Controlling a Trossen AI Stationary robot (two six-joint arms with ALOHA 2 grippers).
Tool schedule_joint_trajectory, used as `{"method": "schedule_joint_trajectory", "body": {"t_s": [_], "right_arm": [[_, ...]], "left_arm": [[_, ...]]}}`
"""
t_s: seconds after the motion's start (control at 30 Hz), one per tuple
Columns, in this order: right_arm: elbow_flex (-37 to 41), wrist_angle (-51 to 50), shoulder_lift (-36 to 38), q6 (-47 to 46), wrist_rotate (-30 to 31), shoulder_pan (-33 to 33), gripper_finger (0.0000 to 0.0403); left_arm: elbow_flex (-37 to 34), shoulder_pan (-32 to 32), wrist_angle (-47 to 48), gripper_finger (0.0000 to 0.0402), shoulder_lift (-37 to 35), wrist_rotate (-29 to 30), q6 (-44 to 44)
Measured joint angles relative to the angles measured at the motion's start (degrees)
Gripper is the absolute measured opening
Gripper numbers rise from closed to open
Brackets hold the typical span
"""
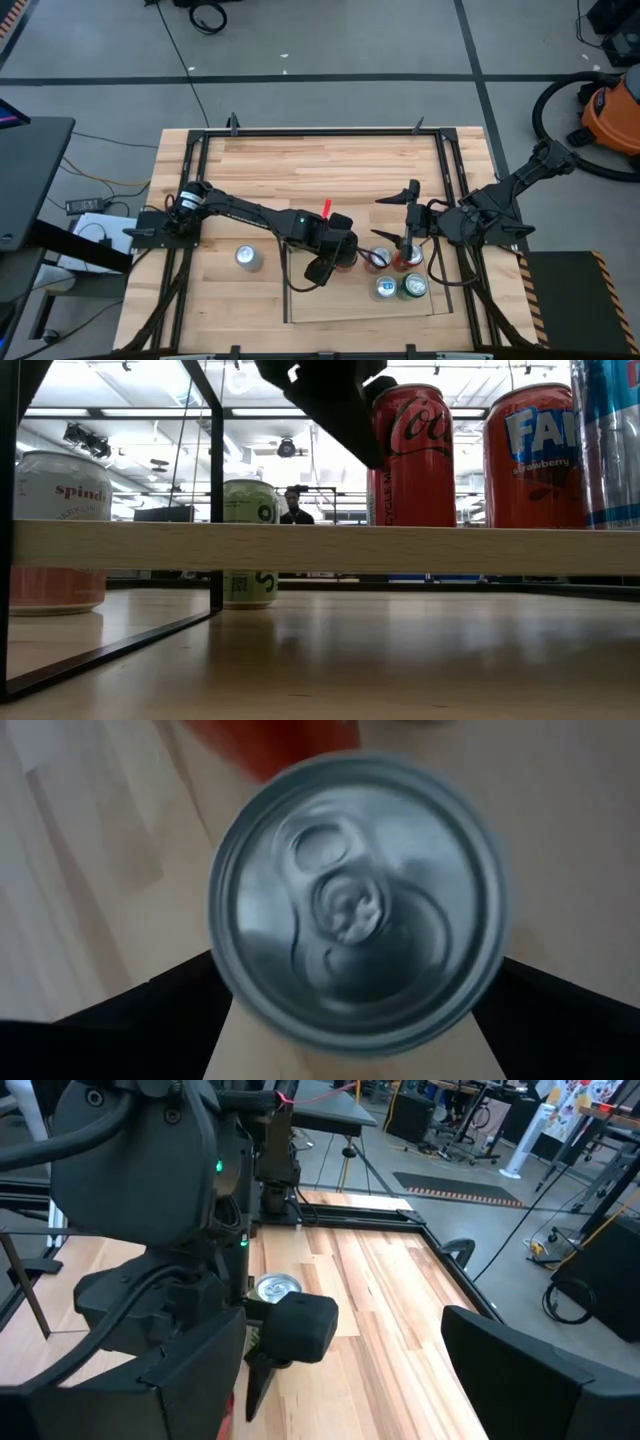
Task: Place canned beverage on shelf
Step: Put the red-black soda can on the shelf
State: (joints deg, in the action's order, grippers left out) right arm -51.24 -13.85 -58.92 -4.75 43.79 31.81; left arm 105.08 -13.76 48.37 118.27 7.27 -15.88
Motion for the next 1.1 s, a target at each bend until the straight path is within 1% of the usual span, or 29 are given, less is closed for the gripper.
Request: {"method": "schedule_joint_trajectory", "body": {"t_s": [0.23,0.57,0.9,1.1], "right_arm": [[0.00,0.00,0.00,0.00,0.00,0.01,0.0348],[0.00,-0.01,0.00,0.00,0.00,0.01,0.0348],[0.00,0.00,0.00,0.00,0.00,0.00,0.0348],[0.00,0.00,0.00,0.00,0.00,0.00,0.0348]], "left_arm": [[0.00,-0.02,1.22,0.0385,-0.01,3.43,0.08],[0.00,-0.98,1.34,0.0385,-0.01,4.02,0.35],[0.00,-0.86,1.51,0.0385,-0.01,12.43,0.06],[0.00,-0.87,1.53,0.0385,-0.01,13.02,0.06]]}}
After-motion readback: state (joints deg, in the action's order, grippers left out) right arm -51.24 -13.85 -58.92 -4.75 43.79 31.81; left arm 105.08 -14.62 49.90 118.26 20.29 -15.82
